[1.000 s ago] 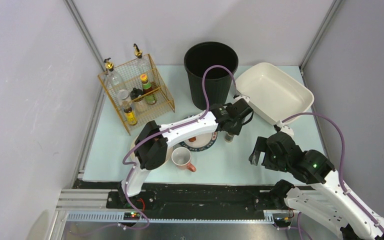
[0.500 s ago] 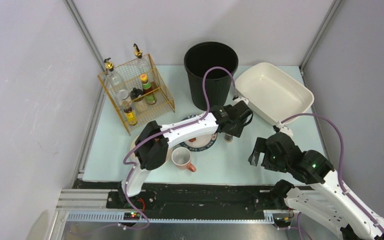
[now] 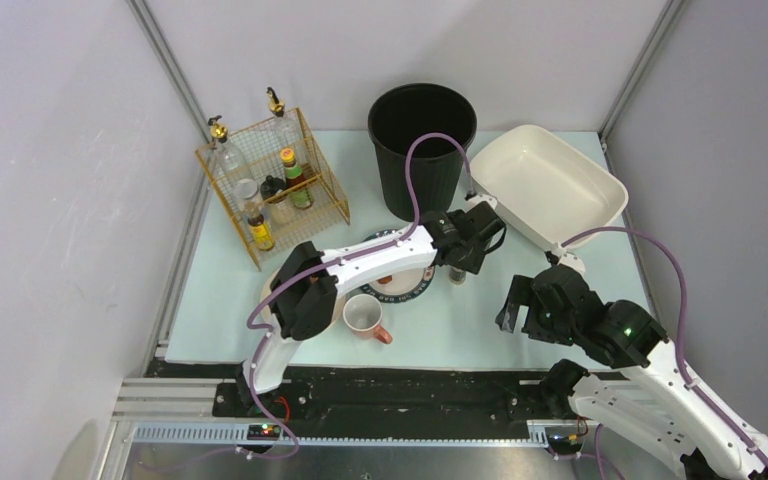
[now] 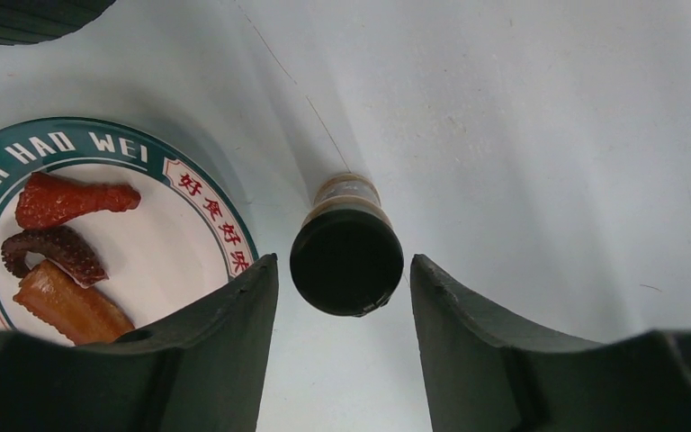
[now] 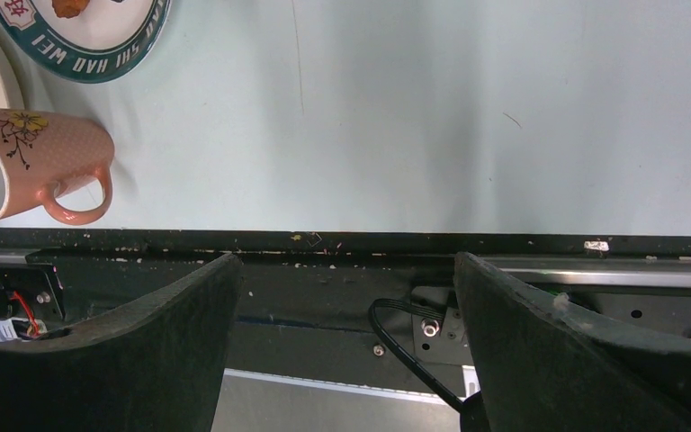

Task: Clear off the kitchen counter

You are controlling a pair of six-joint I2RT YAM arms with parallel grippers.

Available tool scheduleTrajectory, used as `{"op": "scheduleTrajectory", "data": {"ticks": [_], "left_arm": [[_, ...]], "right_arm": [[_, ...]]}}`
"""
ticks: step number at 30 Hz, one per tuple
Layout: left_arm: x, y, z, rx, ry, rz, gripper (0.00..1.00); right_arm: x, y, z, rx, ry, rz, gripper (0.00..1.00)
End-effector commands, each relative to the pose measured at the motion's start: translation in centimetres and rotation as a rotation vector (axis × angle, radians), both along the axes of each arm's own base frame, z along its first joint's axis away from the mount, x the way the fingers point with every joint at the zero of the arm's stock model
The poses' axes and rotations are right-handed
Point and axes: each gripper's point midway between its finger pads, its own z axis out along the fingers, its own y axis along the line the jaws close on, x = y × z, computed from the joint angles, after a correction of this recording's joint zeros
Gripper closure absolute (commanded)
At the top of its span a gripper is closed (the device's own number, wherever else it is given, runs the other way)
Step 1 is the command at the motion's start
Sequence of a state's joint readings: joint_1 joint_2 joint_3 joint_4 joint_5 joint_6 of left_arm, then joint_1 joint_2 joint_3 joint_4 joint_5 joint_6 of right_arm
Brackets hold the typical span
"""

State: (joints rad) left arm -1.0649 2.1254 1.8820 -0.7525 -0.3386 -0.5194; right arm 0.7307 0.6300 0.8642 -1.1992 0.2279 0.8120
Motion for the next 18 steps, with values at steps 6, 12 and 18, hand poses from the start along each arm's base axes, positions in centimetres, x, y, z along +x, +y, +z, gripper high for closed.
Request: {"op": "scheduleTrajectory", "data": {"ticks": [6, 12, 18], "left_arm": [[0.7, -0.6, -0.4, 0.012, -0.020, -0.006, 0.53], [0.8, 0.3, 0.4, 0.027, -0.050, 0.003, 0.69], [0.6, 1.6, 4.1, -0.013, -0.098, 0.019, 0.79]], "right_arm": [[0.4, 0.3, 0.3, 0.017, -0.017, -0.009, 0.08], [0.4, 0.3, 0.3, 0.015, -0.017, -0.007, 0.08], [0.7, 0.7, -0.1, 0.015, -0.014, 0.001, 0.08]]}}
